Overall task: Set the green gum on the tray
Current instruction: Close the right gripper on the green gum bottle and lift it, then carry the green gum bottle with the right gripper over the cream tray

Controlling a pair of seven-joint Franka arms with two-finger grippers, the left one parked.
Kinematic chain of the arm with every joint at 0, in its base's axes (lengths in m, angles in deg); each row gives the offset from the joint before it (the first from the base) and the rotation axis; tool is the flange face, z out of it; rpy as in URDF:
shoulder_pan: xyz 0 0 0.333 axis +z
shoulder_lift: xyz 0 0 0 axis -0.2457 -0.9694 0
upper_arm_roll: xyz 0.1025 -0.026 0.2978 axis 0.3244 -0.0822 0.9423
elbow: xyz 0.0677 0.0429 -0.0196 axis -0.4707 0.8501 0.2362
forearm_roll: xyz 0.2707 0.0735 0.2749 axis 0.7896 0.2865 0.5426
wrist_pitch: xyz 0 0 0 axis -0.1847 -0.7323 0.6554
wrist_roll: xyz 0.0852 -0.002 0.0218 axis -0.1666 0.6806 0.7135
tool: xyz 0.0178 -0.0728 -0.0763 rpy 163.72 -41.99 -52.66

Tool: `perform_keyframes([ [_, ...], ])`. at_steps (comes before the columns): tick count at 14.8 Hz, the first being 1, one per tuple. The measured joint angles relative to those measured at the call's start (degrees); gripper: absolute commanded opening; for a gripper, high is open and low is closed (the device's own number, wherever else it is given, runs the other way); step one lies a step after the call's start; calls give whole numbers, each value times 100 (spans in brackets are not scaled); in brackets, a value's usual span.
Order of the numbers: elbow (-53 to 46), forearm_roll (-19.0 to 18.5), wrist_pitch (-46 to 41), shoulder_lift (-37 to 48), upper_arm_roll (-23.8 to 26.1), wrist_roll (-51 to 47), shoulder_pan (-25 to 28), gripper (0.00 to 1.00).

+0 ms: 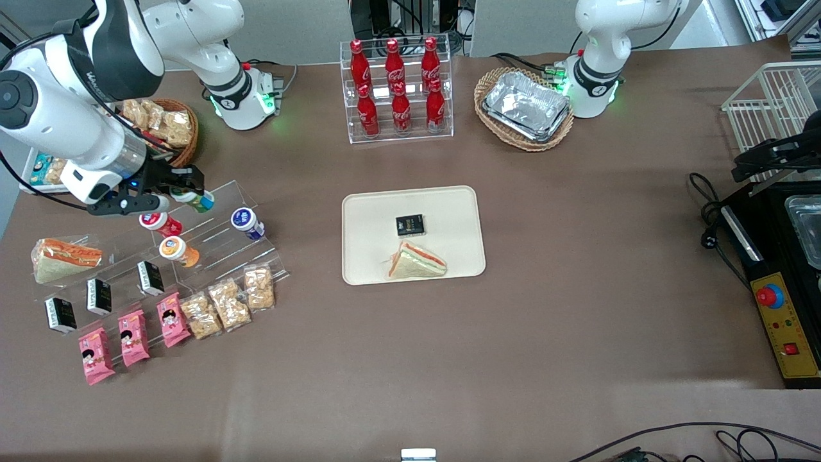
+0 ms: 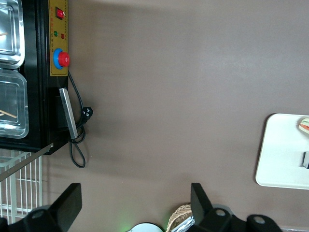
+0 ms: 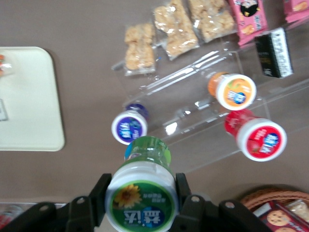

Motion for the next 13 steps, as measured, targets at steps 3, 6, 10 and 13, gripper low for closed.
perform_keyframes([
  [3,-152,96,66,-271,19,-630,431,29],
  [6,-158,108,508,-548,41,-1607,1075,29],
  [10,-158,112,1362,-1117,60,-2752,1848,29],
  [13,-161,306,1931,-1592,62,-3113,2215,29],
])
